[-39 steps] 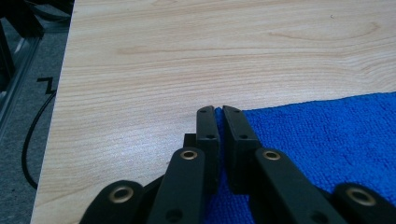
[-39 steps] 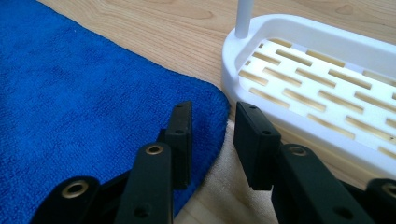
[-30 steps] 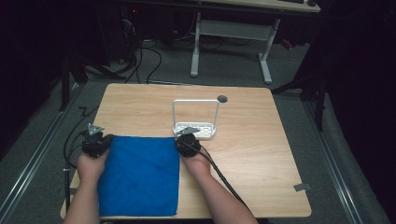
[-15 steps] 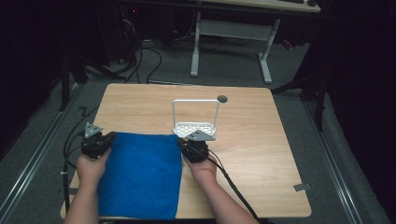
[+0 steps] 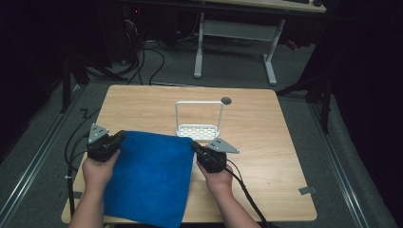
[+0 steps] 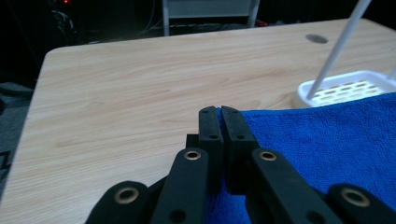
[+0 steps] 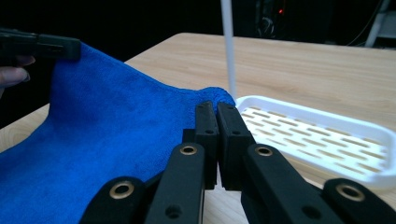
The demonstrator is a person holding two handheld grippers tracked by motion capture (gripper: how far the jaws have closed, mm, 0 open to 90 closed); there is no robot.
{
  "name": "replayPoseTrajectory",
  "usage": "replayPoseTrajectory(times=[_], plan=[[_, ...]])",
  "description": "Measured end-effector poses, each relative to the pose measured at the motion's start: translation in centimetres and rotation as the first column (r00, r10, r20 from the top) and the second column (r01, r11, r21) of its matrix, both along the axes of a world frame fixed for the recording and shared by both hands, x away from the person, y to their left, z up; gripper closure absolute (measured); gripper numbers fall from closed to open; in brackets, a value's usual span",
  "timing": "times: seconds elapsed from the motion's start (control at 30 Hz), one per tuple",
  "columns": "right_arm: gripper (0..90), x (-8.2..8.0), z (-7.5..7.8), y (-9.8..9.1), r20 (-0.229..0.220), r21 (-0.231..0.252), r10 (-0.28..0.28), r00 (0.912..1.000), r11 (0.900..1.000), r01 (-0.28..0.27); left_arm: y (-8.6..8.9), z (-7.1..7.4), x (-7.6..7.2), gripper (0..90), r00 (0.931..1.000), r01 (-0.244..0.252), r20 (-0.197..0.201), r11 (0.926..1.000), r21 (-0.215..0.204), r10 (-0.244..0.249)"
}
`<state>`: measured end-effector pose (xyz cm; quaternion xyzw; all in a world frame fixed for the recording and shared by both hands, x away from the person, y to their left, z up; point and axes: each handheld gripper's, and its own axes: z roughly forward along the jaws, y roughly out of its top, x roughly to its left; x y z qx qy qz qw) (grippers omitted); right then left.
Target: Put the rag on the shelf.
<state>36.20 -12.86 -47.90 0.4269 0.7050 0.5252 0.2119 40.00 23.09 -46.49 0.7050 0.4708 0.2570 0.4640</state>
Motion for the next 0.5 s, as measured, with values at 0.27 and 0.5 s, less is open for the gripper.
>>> replayPoseTrajectory(times=[0.27,0.5], plan=[[88.6,-1.4,0.0,-2.7,0.022,0.018,-0.052,0.9984,0.9985,0.051,-2.3,0.5,-0.9,88.1,0.998,0.06,0.02,0.9982,0.007,-0.06],[88.7,-2.6,0.0,-4.9,0.031,0.048,-0.095,0.995,0.9945,0.093,-4.3,1.0,-1.7,88.1,0.9927,0.111,0.046,0.9938,0.009,-0.111]])
